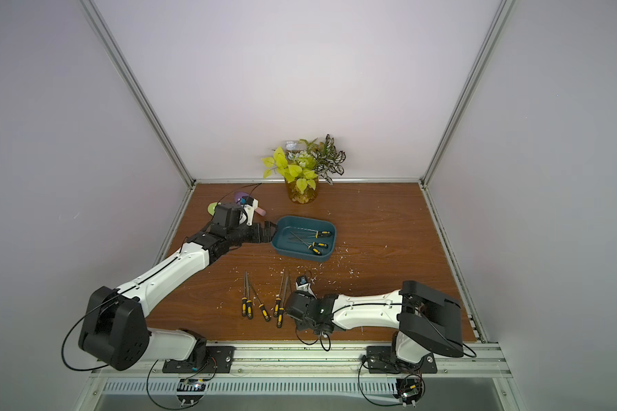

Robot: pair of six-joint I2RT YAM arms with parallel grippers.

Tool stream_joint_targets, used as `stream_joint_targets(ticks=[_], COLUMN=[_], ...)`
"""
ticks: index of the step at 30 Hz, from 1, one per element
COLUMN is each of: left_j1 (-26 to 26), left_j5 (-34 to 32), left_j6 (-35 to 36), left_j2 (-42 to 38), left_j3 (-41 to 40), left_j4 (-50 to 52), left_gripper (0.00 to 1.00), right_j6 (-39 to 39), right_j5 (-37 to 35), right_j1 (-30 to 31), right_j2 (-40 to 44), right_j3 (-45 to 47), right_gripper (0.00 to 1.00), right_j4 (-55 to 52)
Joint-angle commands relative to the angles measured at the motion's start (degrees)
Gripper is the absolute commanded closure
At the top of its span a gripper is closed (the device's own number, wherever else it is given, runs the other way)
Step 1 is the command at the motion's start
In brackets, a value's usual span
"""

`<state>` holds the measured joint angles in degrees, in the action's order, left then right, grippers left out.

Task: Put the file tool into the storage box
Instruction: Pick up the file tool from the center of the board.

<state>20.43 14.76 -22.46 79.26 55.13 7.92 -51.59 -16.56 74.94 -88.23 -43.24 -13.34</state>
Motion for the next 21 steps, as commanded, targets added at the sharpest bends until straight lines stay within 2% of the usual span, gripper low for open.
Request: stream_joint_targets(ticks=[1, 5, 10, 14, 21], left_j1=[-0.1, 3.1, 3.5, 3.5, 3.4], left_j5=[-0.7, -6.6, -4.9, -5.1, -4.9], left_j6=[0.8, 3.1, 2.8, 2.9, 2.6], left_j2=[0.5, 0.5, 0.4, 0.6, -0.7], left_j3=[0.2, 1.4, 1.1, 1.4, 0.8], left_j4=[0.7, 3.5, 2.7, 3.2, 2.2], left_gripper=[0.0, 0.0, 0.0, 0.0, 0.0], right_j6=[0.3, 0.8, 2.8, 6.3, 17.5], right_j5=[-1.0, -2.0, -3.7, -4.7, -6.4], right_j1=[0.3, 0.3, 0.3, 0.3, 0.2], right_j2=[-0.6, -0.1, 1.5, 3.6, 10.2], right_j3=[-1.1, -1.0, -0.6, -0.7, -2.2], right_gripper=[0.54, 0.61, 0.76, 0.85, 0.89], right_j4=[-1.7, -3.0, -5.2, -6.9, -9.3])
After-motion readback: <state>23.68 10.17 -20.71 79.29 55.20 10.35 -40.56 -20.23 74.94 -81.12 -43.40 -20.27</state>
